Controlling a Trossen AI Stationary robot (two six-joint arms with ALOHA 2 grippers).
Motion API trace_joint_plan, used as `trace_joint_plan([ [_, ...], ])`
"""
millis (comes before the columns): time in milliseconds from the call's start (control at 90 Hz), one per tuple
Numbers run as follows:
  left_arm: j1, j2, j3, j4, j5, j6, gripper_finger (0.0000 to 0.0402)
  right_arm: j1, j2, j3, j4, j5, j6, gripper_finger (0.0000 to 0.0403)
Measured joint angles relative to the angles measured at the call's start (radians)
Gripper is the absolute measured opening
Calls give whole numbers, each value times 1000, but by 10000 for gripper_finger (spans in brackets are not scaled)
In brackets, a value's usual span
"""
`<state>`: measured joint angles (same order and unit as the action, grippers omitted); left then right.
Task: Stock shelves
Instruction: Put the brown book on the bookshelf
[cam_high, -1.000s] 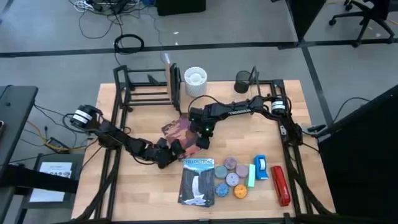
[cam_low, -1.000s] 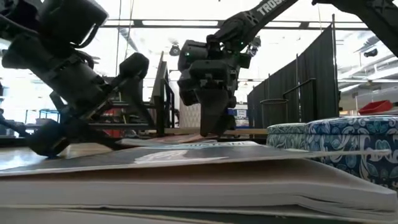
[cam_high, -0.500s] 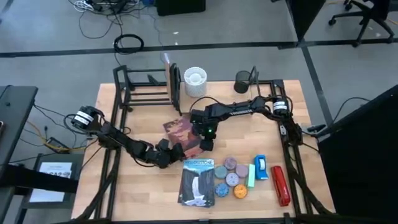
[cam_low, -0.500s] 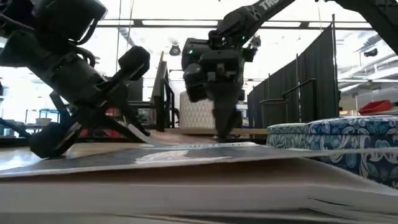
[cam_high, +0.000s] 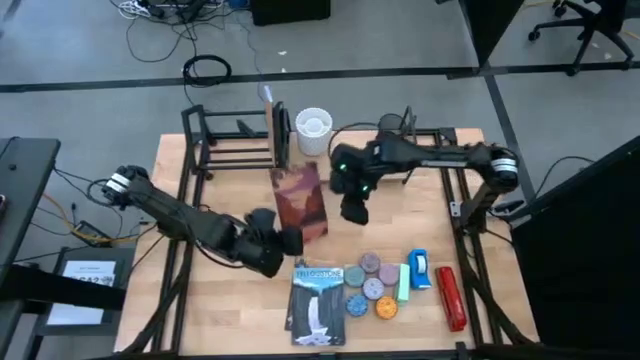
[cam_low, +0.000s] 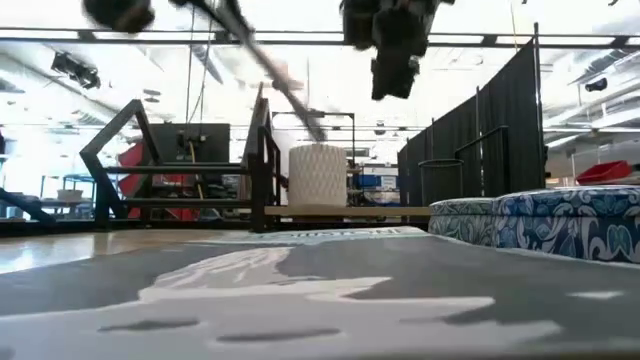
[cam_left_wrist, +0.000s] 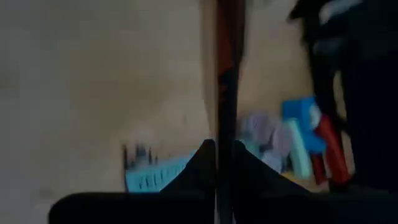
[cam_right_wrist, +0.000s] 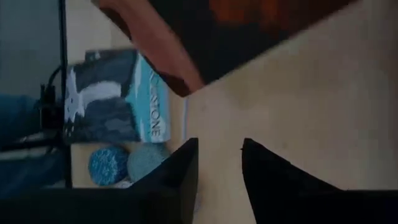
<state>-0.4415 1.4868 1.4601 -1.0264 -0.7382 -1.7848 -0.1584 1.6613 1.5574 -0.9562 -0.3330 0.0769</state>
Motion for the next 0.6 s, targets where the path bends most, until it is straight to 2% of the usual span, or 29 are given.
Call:
trace_joint_plan([
  [111,36,-1,176,-287,-231,2,1,-23,-41,0,5,23,1,91],
  [211,108,-1,284,-529,-369,4,1,-47,-57,0,6,24,6,91],
  [256,156,-2,305,-547,-410,34,0,-56,-60,0,3,25,11,91],
  [289,200,-14,305,-533,-434,122,0,-63,-60,0,5,25,17,91],
  [378,334,-29,304,-512,-437,298,0,-78,-61,0,3,24,31,91],
  [467,465,-18,301,-549,-408,348,0,-84,-61,0,0,22,38,91],
  [600,627,-13,230,-508,-323,417,0,-87,-61,0,-2,19,63,91],
])
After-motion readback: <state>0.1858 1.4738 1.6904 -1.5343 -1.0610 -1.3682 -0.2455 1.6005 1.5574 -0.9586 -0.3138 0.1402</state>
